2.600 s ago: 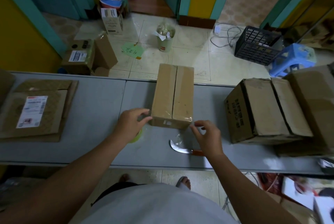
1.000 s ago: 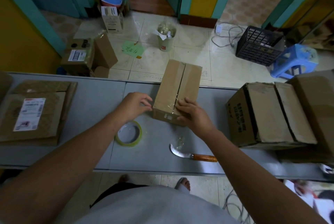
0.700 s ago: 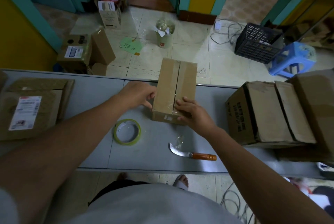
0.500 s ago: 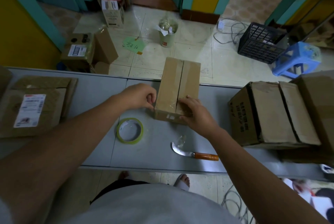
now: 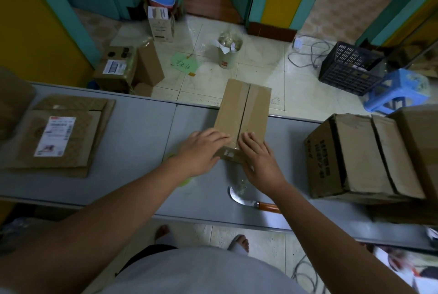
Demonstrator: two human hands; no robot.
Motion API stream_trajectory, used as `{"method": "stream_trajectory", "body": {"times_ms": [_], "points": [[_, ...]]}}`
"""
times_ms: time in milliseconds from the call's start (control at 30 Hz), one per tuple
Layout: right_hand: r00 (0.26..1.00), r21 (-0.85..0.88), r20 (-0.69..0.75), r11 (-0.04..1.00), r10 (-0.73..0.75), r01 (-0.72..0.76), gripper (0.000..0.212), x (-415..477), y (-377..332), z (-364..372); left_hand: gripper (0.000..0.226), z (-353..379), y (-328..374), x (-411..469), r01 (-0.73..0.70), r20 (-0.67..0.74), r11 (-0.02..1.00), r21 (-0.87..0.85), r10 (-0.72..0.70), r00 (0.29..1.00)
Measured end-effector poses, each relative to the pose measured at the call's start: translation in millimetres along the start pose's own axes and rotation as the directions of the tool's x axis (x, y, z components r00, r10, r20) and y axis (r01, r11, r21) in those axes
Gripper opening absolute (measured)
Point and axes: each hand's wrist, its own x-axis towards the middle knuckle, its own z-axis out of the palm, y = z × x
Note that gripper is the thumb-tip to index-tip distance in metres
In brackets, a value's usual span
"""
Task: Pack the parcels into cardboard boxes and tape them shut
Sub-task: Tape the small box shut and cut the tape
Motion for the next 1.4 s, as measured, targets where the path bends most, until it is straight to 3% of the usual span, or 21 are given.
{"method": "stream_trajectory", "body": {"times_ms": [167,300,433,567,633,767,867,933,1000,1067,1167,1300,1400], "points": [[0.996,-0.017,0.065,0.998,0.056,-0.055,0.069,-3,-5,5,0.067,6,4,-4,0.006,-0.043,0.999,0.046,-0.005,0.999],[0.997,0.002,0.022,0.997,0.075,-0.075,0.074,-7,-8,2,0.072,5,12,-3,0.018,-0.067,0.999,0.027,-0.016,0.998],[0.993,-0.006,0.055,0.995,0.101,-0.101,0.072,-12,-7,4,0.069,8,12,-5,0.009,-0.018,0.999,0.048,-0.008,1.0],[0.984,0.132,0.092,0.978,0.152,-0.164,0.065,-3,-9,1,0.067,6,11,0,0.02,-0.012,1.0,0.017,-0.019,1.0],[0.981,0.25,0.03,0.949,0.19,-0.191,0.057,-1,-9,-2,0.067,5,10,2,0.016,0.008,1.0,-0.001,-0.016,1.0],[0.907,0.472,-0.088,0.819,0.413,-0.327,0.049,0,2,-5,0.067,3,5,0,0.074,0.007,0.98,-0.183,-0.074,0.997],[0.778,0.665,0.015,0.575,0.628,-0.477,0.061,10,11,-12,0.069,-4,3,6,0.231,-0.047,0.873,-0.43,-0.277,0.96],[0.715,0.738,0.135,0.411,0.686,-0.535,0.065,19,15,-19,0.074,-6,-4,18,0.395,0.044,0.731,-0.556,-0.449,0.893],[0.703,0.731,0.173,0.388,0.69,-0.561,0.066,29,20,-24,0.084,-9,-11,27,0.538,0.221,0.57,-0.622,-0.531,0.818],[0.69,0.732,0.207,0.358,0.694,-0.579,0.07,42,25,-27,0.081,-6,-14,31,0.603,0.331,0.485,-0.633,-0.534,0.778],[0.643,0.744,0.291,0.255,0.709,-0.618,0.077,64,30,-31,0.047,1,-9,35,0.587,0.339,0.447,-0.674,-0.519,0.785],[0.629,0.747,0.292,0.239,0.721,-0.621,0.065,82,35,-37,0.049,-10,-8,48,0.527,0.27,0.447,-0.723,-0.519,0.811],[0.618,0.76,0.33,0.188,0.713,-0.623,0.04,81,27,-41,0.05,-20,-9,58,0.5,0.238,0.486,-0.717,-0.504,0.831]]}}
